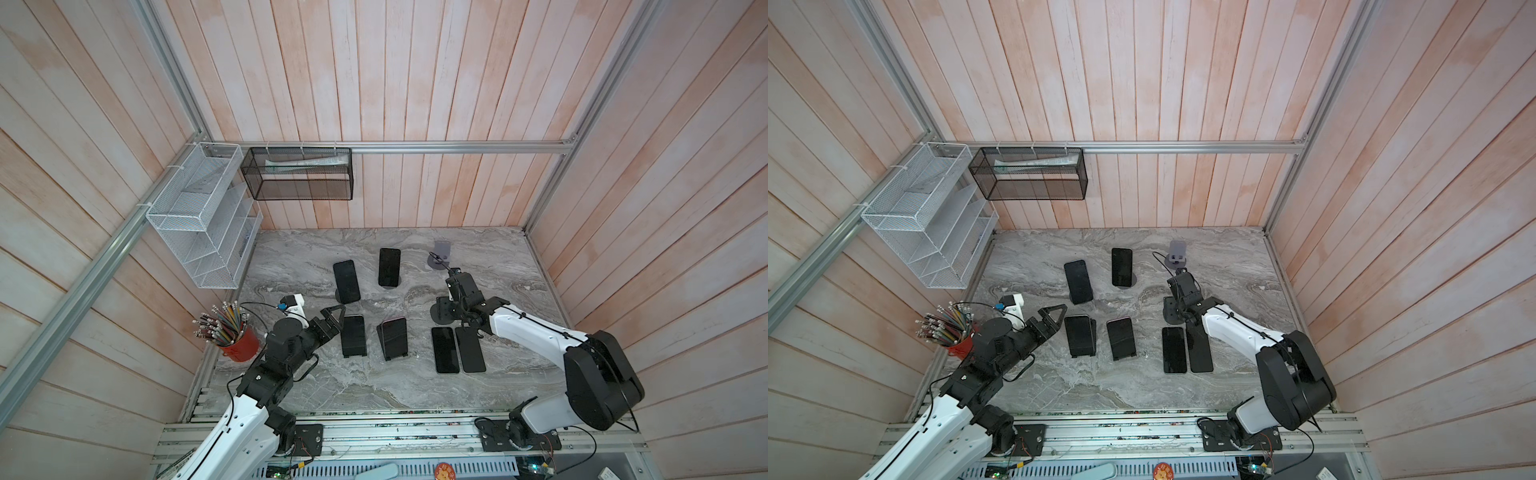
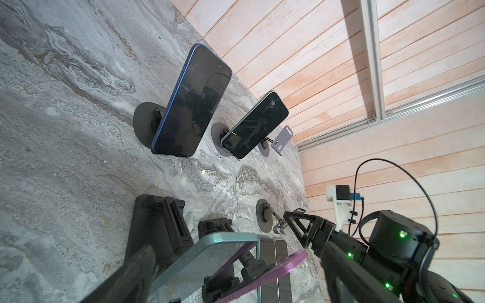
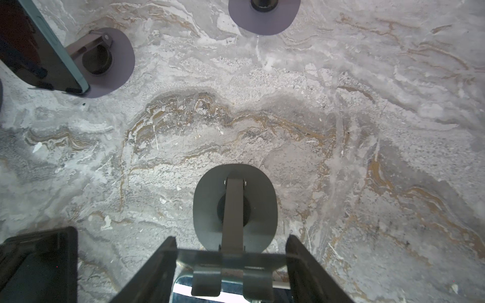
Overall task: Remove the phone from the phone stand
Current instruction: Move the phone stand to the center of the table, then pick up the phone stand from the center of the table.
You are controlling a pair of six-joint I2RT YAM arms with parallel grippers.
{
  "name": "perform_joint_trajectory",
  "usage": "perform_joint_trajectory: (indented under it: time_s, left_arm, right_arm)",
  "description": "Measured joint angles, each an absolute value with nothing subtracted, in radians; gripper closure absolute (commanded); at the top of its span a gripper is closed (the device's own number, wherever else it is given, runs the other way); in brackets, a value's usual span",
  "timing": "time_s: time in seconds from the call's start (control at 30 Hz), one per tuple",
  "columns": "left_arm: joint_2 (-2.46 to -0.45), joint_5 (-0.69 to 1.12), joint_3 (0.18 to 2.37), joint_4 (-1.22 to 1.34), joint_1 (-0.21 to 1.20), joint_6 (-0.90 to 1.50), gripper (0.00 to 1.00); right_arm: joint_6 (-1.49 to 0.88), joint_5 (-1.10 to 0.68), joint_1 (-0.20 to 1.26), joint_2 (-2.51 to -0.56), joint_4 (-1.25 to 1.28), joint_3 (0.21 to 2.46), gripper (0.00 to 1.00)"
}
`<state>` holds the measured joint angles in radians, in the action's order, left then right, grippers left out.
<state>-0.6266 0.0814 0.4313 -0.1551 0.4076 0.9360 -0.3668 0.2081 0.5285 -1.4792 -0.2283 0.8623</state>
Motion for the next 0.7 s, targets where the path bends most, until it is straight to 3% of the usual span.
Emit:
perform_joint_trajectory:
  time_s: [0.33,0.7]
  left_arm:
    - [-0.661,0.093,0.428,-0.142,0.408,0.939,0.0]
    - [-0.673,0.096,0.428,-0.126,0.408,0.939,0.0]
  right_arm:
    - [-0.386,0.246,0.529,-1.48,-0.2,0.862,0.47]
    - [-0.371,0.254,0.529,-1.479,-0.201,0.863,0.48]
